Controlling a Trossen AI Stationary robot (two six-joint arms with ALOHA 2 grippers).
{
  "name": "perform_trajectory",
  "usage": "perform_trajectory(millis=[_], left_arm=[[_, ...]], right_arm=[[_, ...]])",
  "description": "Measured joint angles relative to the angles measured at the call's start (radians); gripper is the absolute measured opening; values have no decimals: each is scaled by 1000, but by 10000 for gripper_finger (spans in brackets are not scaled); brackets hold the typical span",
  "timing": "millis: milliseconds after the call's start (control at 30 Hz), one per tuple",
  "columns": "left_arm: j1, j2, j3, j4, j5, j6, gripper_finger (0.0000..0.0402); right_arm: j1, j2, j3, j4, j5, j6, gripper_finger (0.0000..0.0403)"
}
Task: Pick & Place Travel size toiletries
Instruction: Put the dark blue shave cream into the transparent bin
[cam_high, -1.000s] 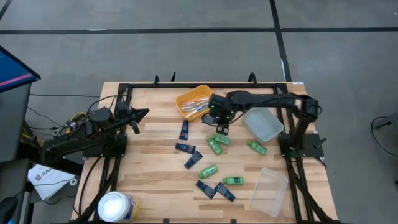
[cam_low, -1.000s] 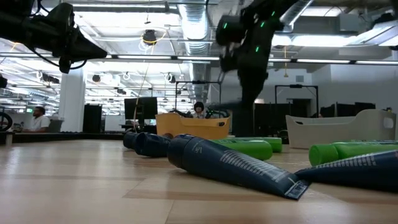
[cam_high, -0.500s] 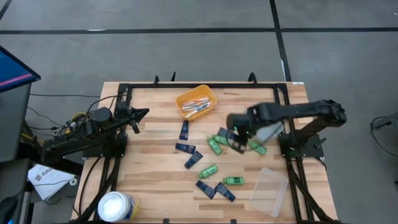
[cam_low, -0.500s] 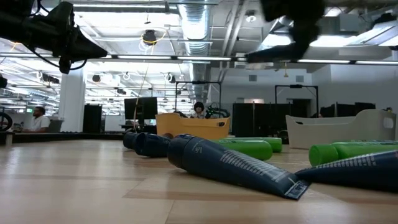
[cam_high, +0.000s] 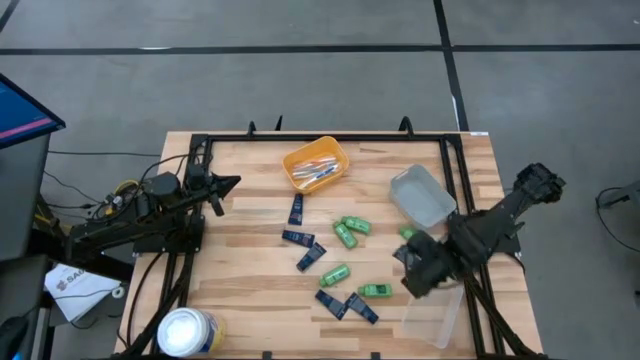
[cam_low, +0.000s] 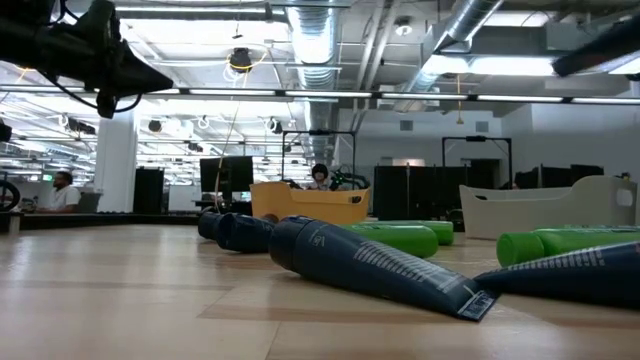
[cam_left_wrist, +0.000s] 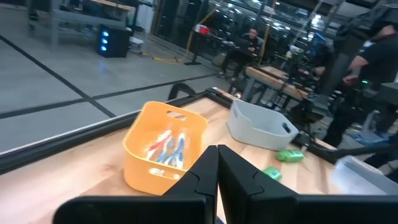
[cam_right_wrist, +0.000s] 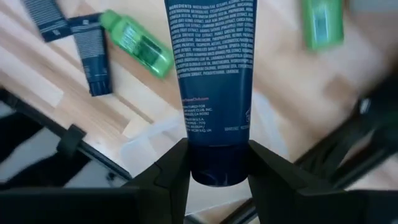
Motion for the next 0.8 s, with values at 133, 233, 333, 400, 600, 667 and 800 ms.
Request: perform_trajectory(millis=[133, 233, 333, 400, 600, 667, 800], left_arm=[[0, 0, 0, 0, 49, 6, 1], [0, 0, 0, 0, 61, 6, 1], [0, 0, 0, -1, 62, 6, 1], [0, 0, 0, -1, 63, 13, 1], [0, 0, 0, -2, 66, 32, 1], [0, 0, 0, -2, 66, 32, 1], [0, 0, 0, -2, 66, 33, 1]], right_arm=[[111, 32, 0, 12, -36, 203, 127], [170, 65, 0, 33, -77, 263, 130], [196, 112, 0, 61, -109, 278, 130], [203, 147, 0, 72, -144, 267, 129], [204, 269, 0, 66, -295, 175, 133], [203, 303, 0, 62, -323, 141, 134], [204, 350, 0, 41, -350, 82, 133]])
